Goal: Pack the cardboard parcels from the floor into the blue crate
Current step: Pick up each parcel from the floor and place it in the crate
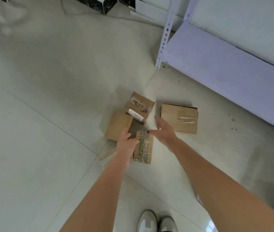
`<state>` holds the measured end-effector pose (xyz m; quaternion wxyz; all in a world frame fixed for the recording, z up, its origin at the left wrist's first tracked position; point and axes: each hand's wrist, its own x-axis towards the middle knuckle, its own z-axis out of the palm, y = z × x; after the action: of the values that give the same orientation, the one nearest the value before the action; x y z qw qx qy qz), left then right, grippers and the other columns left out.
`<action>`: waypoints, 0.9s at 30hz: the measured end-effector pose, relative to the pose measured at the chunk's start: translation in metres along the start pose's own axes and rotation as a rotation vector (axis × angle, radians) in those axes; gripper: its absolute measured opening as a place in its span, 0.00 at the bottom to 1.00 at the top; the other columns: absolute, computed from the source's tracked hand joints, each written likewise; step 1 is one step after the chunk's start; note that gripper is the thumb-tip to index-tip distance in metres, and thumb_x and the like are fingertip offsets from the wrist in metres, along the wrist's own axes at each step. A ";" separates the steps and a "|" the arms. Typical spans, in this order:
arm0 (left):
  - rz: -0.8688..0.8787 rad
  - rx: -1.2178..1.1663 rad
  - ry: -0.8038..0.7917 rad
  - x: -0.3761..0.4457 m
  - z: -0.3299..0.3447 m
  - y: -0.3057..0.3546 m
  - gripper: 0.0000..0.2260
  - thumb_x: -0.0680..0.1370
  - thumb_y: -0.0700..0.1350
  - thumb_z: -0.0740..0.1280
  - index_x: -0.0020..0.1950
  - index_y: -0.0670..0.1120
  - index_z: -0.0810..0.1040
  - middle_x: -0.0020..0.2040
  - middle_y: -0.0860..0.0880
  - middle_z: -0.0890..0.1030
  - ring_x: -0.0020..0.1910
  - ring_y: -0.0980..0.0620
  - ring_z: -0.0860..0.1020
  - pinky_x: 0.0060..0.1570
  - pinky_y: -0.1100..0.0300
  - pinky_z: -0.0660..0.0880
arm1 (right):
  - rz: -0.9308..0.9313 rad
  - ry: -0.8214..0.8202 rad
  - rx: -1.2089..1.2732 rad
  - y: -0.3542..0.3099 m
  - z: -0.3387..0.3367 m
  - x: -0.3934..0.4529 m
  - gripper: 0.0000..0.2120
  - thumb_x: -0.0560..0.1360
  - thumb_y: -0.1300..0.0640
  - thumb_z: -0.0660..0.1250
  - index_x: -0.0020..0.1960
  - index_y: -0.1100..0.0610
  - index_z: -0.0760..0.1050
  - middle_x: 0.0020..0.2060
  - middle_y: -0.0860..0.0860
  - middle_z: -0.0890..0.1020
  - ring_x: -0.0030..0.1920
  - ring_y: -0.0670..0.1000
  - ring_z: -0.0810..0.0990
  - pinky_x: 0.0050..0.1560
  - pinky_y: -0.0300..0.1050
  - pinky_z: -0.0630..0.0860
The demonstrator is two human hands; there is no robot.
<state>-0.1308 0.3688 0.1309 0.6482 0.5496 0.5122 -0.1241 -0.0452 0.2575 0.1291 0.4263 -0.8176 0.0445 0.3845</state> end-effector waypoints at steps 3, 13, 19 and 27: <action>0.015 -0.026 -0.019 0.035 0.016 -0.003 0.35 0.73 0.34 0.67 0.76 0.50 0.56 0.72 0.45 0.67 0.67 0.47 0.71 0.59 0.59 0.66 | -0.060 0.051 -0.095 0.000 -0.003 0.038 0.34 0.71 0.61 0.68 0.74 0.52 0.59 0.70 0.54 0.68 0.63 0.54 0.71 0.60 0.44 0.70; 0.072 -0.315 -0.097 0.128 0.055 0.016 0.32 0.73 0.35 0.67 0.73 0.48 0.59 0.45 0.49 0.78 0.43 0.51 0.74 0.51 0.60 0.72 | -0.213 0.005 -0.269 -0.005 0.009 0.143 0.34 0.73 0.54 0.65 0.75 0.56 0.55 0.69 0.55 0.65 0.66 0.56 0.68 0.59 0.43 0.67; 0.161 -0.228 -0.115 0.065 0.056 0.030 0.23 0.74 0.35 0.64 0.67 0.48 0.68 0.57 0.50 0.79 0.51 0.51 0.76 0.48 0.62 0.72 | -0.158 0.063 -0.015 -0.003 -0.012 0.084 0.18 0.71 0.56 0.66 0.60 0.60 0.71 0.50 0.52 0.64 0.50 0.54 0.71 0.51 0.44 0.70; 0.088 0.011 -0.122 -0.063 0.097 0.064 0.30 0.73 0.38 0.63 0.74 0.52 0.61 0.69 0.45 0.64 0.64 0.47 0.72 0.61 0.55 0.68 | -0.013 0.186 0.207 -0.005 -0.093 -0.058 0.19 0.71 0.59 0.64 0.61 0.63 0.71 0.55 0.52 0.70 0.51 0.51 0.72 0.46 0.40 0.68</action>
<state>-0.0613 0.2849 0.2057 0.6800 0.5665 0.4464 -0.1318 -0.0288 0.1778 0.2031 0.5049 -0.8016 0.1178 0.2977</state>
